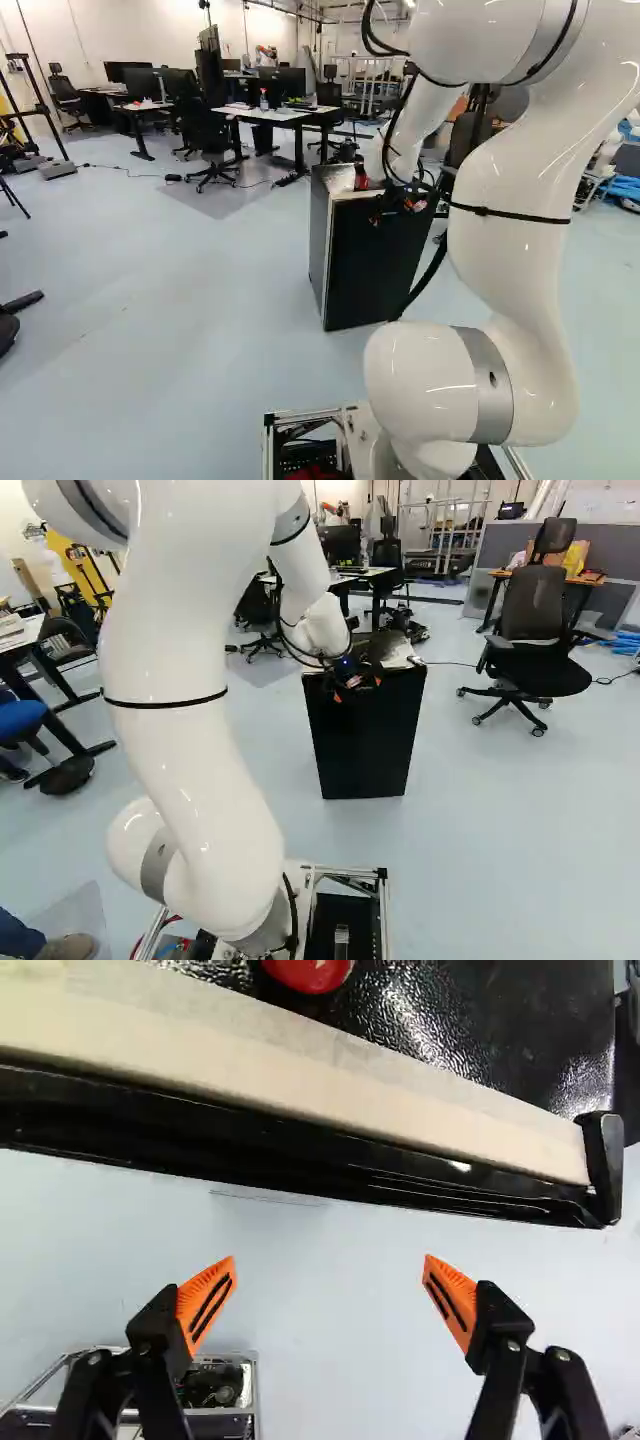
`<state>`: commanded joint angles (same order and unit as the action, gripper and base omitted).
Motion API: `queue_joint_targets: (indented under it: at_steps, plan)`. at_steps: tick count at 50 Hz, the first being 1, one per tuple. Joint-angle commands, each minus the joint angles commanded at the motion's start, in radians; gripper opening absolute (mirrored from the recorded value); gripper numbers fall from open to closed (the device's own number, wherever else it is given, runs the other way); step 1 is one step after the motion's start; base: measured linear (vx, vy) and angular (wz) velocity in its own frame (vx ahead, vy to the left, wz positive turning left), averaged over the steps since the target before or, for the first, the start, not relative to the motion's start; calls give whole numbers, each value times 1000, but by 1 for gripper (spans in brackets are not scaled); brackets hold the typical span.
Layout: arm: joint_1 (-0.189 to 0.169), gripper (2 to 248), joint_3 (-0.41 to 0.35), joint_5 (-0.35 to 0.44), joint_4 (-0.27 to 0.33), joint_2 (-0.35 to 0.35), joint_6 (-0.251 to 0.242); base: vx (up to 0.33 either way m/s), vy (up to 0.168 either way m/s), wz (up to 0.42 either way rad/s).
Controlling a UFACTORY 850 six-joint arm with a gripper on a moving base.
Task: Grab a drink from the fridge
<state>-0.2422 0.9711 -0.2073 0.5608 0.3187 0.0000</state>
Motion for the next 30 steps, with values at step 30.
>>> queue_joint_targets:
  at_steps: [30]
  plan:
    - [35,247,-133,267,-7,-109,0,0,0,0]
